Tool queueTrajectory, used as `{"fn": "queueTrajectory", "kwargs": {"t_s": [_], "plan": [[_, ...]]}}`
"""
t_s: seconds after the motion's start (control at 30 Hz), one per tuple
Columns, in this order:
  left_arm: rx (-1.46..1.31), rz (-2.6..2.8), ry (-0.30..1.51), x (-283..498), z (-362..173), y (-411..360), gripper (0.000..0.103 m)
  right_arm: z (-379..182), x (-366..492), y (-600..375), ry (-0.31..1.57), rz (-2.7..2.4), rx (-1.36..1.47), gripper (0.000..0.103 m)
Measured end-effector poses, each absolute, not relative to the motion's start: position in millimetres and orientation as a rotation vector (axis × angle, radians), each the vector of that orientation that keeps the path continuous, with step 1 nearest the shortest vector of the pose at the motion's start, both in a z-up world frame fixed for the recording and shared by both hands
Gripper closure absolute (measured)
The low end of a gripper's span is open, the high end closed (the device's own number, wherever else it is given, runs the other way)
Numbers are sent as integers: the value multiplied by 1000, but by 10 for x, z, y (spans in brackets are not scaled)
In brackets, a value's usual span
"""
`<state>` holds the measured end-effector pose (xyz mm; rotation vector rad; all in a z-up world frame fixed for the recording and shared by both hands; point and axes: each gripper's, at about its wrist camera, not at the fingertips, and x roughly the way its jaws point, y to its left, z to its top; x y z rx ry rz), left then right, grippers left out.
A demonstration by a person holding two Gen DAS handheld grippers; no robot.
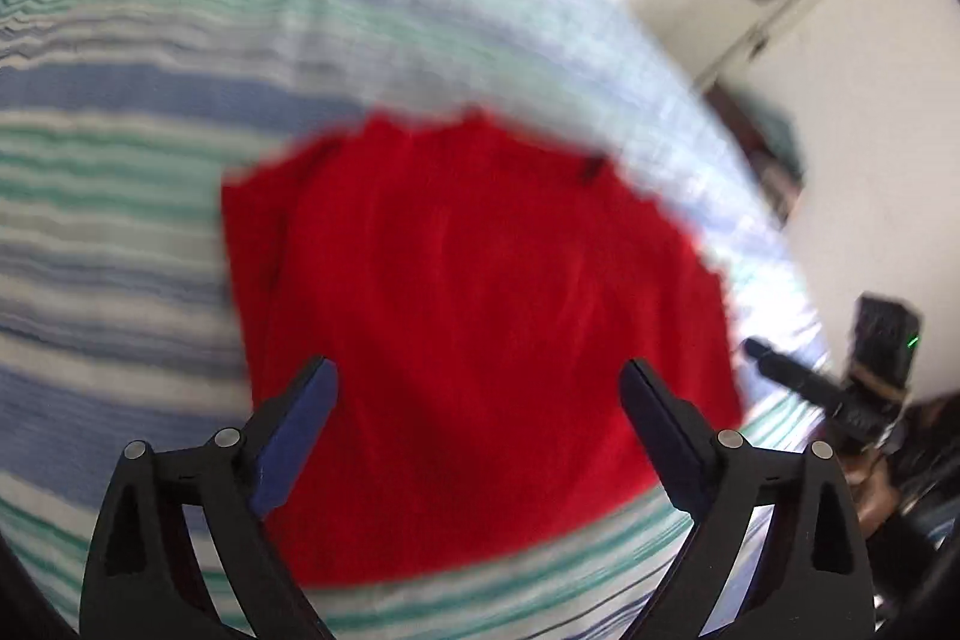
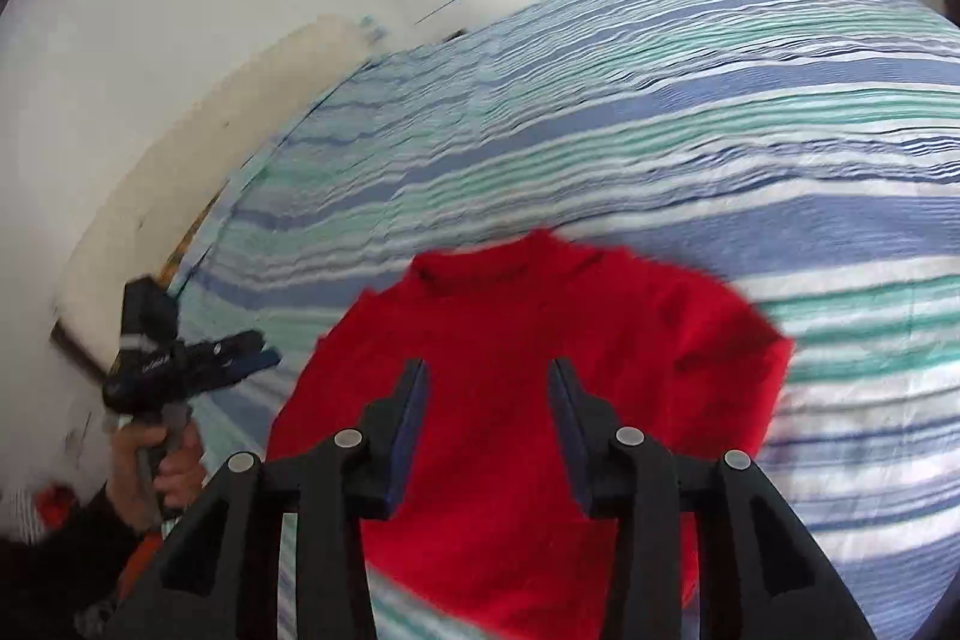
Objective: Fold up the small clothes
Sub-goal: 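Fold the hem up over the collar with both tools and release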
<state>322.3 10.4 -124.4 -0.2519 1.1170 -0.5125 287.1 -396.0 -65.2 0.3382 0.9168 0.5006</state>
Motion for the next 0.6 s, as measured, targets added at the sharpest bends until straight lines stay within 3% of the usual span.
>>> {"fn": "queueTrajectory", "kwargs": {"t_s": [0.03, 0.07, 0.1, 0.13, 0.17, 0.2, 0.23, 0.3, 0.37, 0.57, 0.6], "plan": [[-229, -472, 1172, 3200, -1402, 111, 15, -816, 2741, -3960, 967, 465, 291, 60], [-253, -434, 1221, 3166, -1529, 187, 30, -1029, 2650, -4018, 1046, 391, 250, 60], [-309, -426, 1221, 3125, -1530, 305, 33, -1258, 2560, -4144, 1130, 296, 237, 67], [-381, -431, 1201, 3073, -1465, 440, 32, -1353, 2447, -4298, 1150, 239, 277, 71], [-452, -427, 1170, 3017, -1370, 597, 23, -1296, 2317, -4434, 1110, 229, 348, 71], [-496, -403, 1130, 2973, -1277, 746, 9, -1183, 2192, -4514, 1083, 182, 364, 64], [-530, -373, 1073, 2931, -1186, 885, 6, -1060, 2071, -4556, 1055, 127, 345, 60], [-607, -348, 1000, 2938, -1134, 1108, 5, -830, 1789, -4633, 960, 100, 364, 45], [-690, -376, 1060, 3099, -1280, 1148, 5, -738, 1556, -4668, 902, 89, 410, 39], [-595, -360, 1177, 3399, -1619, 724, 7, -950, 1240, -4479, 912, 80, 490, 39], [-591, -353, 1169, 3409, -1613, 680, 16, -995, 1239, -4468, 926, 93, 503, 39]]}}
